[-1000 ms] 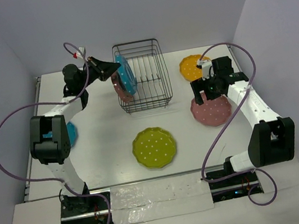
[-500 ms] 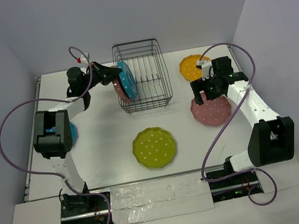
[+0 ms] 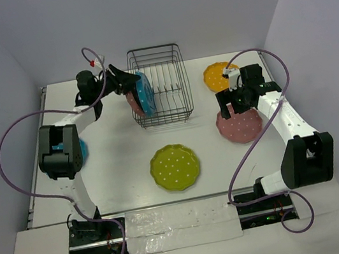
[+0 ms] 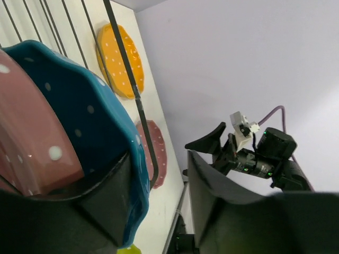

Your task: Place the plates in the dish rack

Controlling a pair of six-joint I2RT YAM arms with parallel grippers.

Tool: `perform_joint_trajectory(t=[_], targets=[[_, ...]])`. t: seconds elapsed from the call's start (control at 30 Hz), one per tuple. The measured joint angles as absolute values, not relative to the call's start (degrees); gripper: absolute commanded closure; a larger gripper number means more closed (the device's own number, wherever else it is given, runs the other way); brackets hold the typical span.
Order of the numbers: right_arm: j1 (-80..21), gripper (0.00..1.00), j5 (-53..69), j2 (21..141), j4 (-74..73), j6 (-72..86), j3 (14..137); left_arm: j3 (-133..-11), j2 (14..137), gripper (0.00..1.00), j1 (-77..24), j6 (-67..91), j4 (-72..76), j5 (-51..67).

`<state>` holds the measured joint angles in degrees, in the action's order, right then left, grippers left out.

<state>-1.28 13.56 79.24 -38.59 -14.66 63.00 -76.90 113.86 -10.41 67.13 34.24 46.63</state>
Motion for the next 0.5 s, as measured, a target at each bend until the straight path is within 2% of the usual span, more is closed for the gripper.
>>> perform_joint_trajectory(t=[0.23,0.4,0.5], targets=[[-1.3,0.00,13.6,79.2,-38.6,-14.7,63.0,-79.7,109.9,0.37,-10.4,57.9,21.2,42.6],[-1.3,0.00,13.5,78.7,-38.6,-14.7,63.0,-84.8,105.5,0.23,-10.0,47.1,6.5,35.4],[-1.3,0.00,13.6,78.1,-38.6,-14.7,63.0,-90.4,102.5,0.22,-9.6,39.6,-0.1,31.9]])
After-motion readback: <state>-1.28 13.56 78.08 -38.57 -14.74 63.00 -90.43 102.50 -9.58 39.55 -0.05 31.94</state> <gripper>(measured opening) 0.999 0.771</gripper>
